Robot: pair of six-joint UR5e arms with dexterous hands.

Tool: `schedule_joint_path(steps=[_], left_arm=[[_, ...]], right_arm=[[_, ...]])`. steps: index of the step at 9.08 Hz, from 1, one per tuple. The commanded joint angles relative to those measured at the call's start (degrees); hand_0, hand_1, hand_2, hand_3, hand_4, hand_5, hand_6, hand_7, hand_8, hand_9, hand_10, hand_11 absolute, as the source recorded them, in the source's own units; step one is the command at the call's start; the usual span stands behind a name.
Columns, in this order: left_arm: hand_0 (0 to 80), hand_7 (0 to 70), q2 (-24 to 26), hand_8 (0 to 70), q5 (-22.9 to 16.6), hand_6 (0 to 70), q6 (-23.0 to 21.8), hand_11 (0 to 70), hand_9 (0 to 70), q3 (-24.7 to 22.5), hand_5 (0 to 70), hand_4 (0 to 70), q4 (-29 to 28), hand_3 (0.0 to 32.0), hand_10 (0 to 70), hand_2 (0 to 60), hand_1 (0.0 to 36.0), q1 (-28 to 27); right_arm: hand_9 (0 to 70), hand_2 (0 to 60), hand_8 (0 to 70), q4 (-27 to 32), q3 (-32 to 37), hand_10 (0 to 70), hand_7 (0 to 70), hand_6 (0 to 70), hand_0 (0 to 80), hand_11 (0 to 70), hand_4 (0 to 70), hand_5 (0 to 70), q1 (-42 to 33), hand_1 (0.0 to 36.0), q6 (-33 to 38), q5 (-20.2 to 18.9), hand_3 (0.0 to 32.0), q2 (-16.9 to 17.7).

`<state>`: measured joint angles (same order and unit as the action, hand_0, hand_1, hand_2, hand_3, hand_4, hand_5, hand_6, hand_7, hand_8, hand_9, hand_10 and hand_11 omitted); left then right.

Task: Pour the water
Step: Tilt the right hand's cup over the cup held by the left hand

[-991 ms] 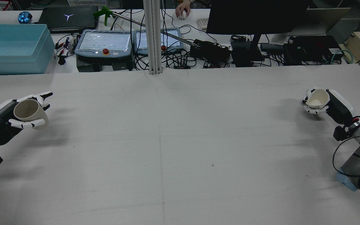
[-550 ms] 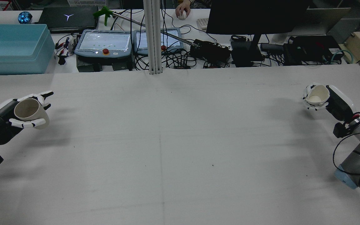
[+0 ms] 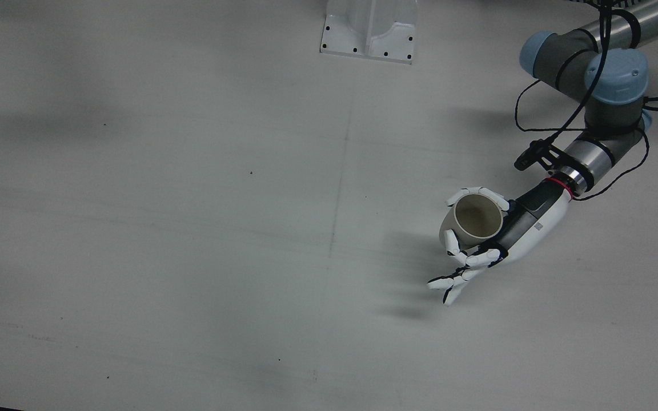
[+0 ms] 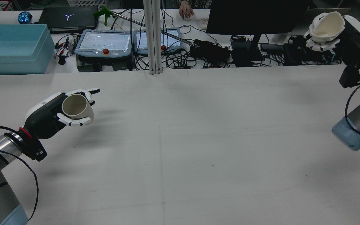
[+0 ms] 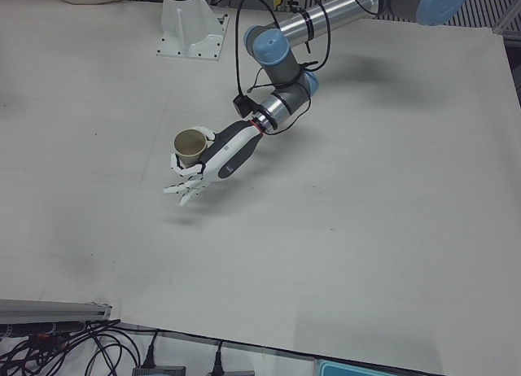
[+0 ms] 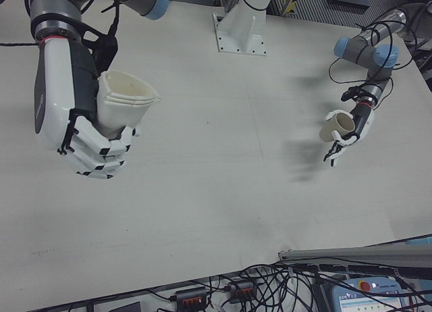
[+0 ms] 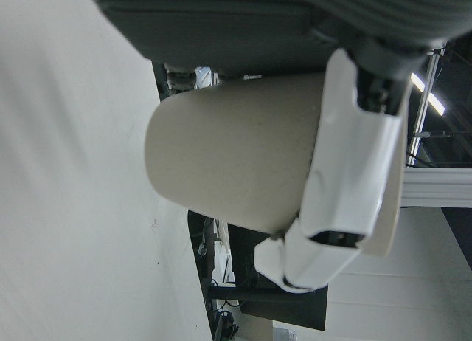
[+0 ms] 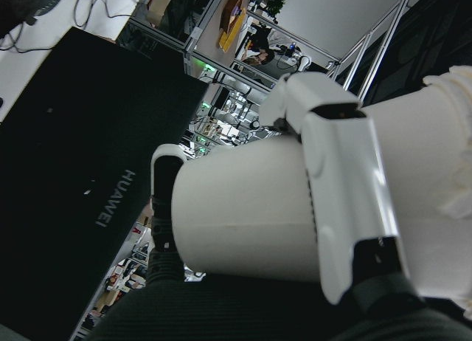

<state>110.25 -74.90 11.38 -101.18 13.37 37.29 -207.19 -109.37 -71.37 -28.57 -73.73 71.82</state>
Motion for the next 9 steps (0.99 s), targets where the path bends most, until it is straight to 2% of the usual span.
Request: schedule_joint_path(steps=[1, 2, 3, 6, 7, 8, 9], left_arm=[[64.2, 18.7, 9.95, 0.7, -0.07, 8.7, 0.05, 8.1, 2.3, 6.41, 70.0, 33.6, 0.51, 0.0, 3.4, 60.0, 36.0, -6.6], [64.1, 18.9, 13.55, 0.7, -0.16, 8.9, 0.05, 8.4, 2.3, 8.26, 70.0, 33.8, 0.69, 0.0, 3.6, 60.0, 36.0, -6.87], [63.8, 19.2, 16.11, 0.8, -0.16, 9.4, -0.04, 8.4, 2.4, 9.23, 70.0, 34.5, 1.13, 0.0, 3.7, 60.0, 36.0, -6.88], [64.6, 20.5, 19.2, 1.1, -0.16, 10.5, -0.3, 8.6, 2.7, 9.16, 70.0, 35.2, 2.45, 0.0, 3.7, 60.0, 36.0, -6.88], [66.2, 21.0, 21.04, 1.2, -0.16, 11.0, -0.3, 8.6, 2.8, 9.07, 70.0, 35.6, 3.41, 0.0, 3.7, 60.0, 36.0, -6.88], [66.1, 21.3, 23.32, 1.2, -0.16, 11.1, -0.3, 8.4, 2.8, 9.24, 70.0, 36.2, 4.89, 0.0, 3.6, 60.0, 36.0, -6.88], [69.0, 21.1, 24.74, 1.2, -0.16, 11.3, -0.13, 8.6, 2.8, 9.33, 70.0, 36.4, 5.61, 0.0, 3.7, 60.0, 36.0, -6.96]], right_arm=[[47.3, 60.0, 36.7, -5.59, -4.36, 33.9, 67.7, 51.6, 80.0, 52.2, 32.4, 70.0, 4.97, 36.0, -18.14, 1.64, 0.0, -11.68], [47.3, 60.0, 36.5, -5.94, -5.06, 33.0, 69.0, 52.5, 80.0, 51.0, 35.1, 70.0, 9.36, 36.0, -23.23, 5.23, 0.0, -12.75], [47.3, 60.0, 36.1, -6.21, -6.37, 31.9, 70.0, 52.9, 80.0, 49.6, 37.0, 70.0, 15.67, 36.0, -31.55, 8.48, 0.0, -13.11], [44.6, 60.0, 33.6, -5.43, -6.74, 30.5, 63.8, 47.9, 80.0, 47.9, 32.7, 70.0, 34.49, 36.0, -54.06, 22.97, 0.0, -17.49], [43.1, 60.0, 32.3, -4.46, -6.3, 29.8, 59.2, 44.8, 80.0, 47.1, 29.2, 70.0, 38.55, 36.0, -57.35, 27.8, 0.0, -17.59], [42.4, 60.0, 31.7, -2.71, -6.38, 30.0, 56.4, 42.9, 80.0, 47.3, 26.2, 70.0, 41.11, 36.0, -61.91, 30.72, 0.0, -17.68], [42.1, 60.0, 31.2, -0.87, -6.47, 29.7, 55.7, 42.1, 80.0, 46.9, 25.9, 70.0, 42.27, 36.0, -65.0, 31.97, 0.0, -17.68]])
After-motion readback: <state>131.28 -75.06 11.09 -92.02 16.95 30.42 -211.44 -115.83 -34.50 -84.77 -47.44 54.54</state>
